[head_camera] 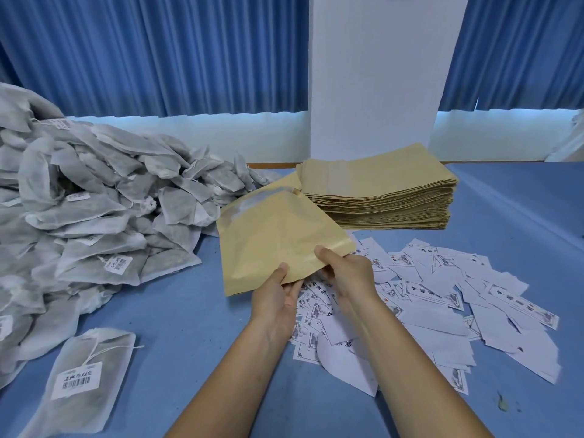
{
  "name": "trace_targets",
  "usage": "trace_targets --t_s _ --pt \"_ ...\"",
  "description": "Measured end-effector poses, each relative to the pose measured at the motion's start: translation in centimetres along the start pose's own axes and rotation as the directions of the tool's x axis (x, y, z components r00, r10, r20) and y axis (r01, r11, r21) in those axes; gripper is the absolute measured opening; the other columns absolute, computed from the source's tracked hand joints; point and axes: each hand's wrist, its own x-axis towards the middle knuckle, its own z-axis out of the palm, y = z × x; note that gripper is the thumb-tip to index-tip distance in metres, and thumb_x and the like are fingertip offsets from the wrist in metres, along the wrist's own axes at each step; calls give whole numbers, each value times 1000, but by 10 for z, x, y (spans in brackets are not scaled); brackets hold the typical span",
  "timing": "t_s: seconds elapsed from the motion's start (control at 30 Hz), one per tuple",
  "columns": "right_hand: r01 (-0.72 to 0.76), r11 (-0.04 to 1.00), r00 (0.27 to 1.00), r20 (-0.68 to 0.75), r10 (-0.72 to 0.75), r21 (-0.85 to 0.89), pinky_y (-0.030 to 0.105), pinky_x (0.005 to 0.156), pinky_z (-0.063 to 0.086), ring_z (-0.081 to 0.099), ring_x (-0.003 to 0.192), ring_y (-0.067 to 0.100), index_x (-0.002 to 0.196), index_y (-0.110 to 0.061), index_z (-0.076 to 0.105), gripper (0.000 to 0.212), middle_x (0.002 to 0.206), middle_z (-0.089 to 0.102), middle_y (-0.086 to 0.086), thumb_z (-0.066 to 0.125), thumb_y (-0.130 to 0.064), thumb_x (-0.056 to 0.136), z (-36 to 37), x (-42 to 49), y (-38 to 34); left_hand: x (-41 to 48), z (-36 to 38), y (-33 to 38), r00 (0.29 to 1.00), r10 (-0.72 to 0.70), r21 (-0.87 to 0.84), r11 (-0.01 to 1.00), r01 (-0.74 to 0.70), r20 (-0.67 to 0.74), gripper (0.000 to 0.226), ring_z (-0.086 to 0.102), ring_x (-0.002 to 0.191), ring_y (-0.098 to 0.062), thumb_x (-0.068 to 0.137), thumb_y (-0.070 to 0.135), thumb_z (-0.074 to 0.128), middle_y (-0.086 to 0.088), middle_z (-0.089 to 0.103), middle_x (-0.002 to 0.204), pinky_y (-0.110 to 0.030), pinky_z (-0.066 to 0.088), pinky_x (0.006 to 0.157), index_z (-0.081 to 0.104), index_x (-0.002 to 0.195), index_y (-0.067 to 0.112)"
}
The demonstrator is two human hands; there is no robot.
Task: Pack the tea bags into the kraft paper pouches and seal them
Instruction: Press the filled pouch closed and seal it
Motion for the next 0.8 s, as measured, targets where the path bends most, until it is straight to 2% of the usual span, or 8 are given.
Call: trace_targets --t_s 0.1,0.23,0.37,0.5,0.6,0.67,0.73,0.8 --pt "-11 1000 1000 6 11 16 38 70 57 62 64 25 74 0 64 9 78 67 16 69 6 80 5 -3 4 -1 -1 -1 1000 -15 45 999 14 22 11 69 80 -23 95 -3 50 -12 70 89 -38 51 89 58 97 3" --pt "19 1000 999 -32 -19 8 30 59 54 60 60 22 74 1 64 8 71 65 12 68 5 80 5 -3 7 -2 -2 -3 1000 -21 88 996 19 21 9 70 77 -22 95 -1 50 -10 71 84 -36 51 84 58 96 3" --pt "-9 1000 998 59 8 15 19 50 52 65 56 13 82 1 66 7 72 69 9 69 6 79 7 -8 8 -3 -4 -5 999 -5 103 995 1 34 8 71 72 -17 95 1 52 -6 73 81 -29 53 72 59 95 5" --pt "1 1000 1000 19 -1 8 15 41 44 56 39 6 72 -2 61 15 60 61 6 69 8 78 7 -7 8 -3 -4 -5 999 -12 112 994 8 33 9 71 75 -18 95 2 52 -9 72 87 -32 52 80 60 98 4" --pt "-27 998 997 71 23 51 20 50 53 65 58 15 89 4 65 11 79 68 14 68 8 80 8 -10 10 -3 -4 -6 999 7 143 990 -13 43 9 70 73 -15 96 5 52 -8 71 88 -27 54 74 61 98 4" --pt "-42 997 992 124 34 64 22 55 55 65 62 17 95 3 66 15 81 70 13 67 7 81 11 -14 13 -4 -5 -7 998 18 160 987 -27 60 15 67 79 -17 96 7 53 -11 69 98 -27 53 81 61 108 1" --pt "-15 999 994 111 11 32 18 47 50 60 47 9 82 -1 66 7 65 67 5 68 6 81 14 -15 14 -5 -4 -8 998 25 168 985 -33 54 24 65 83 -19 95 9 55 -15 67 109 -28 52 87 60 116 -2" --pt "9 1000 997 76 -10 15 16 43 46 54 39 6 69 -4 62 16 53 62 1 69 6 80 15 -14 13 -7 -3 -9 999 51 177 983 -52 10 25 64 82 -19 93 9 58 -15 65 112 -27 53 82 60 116 -2"
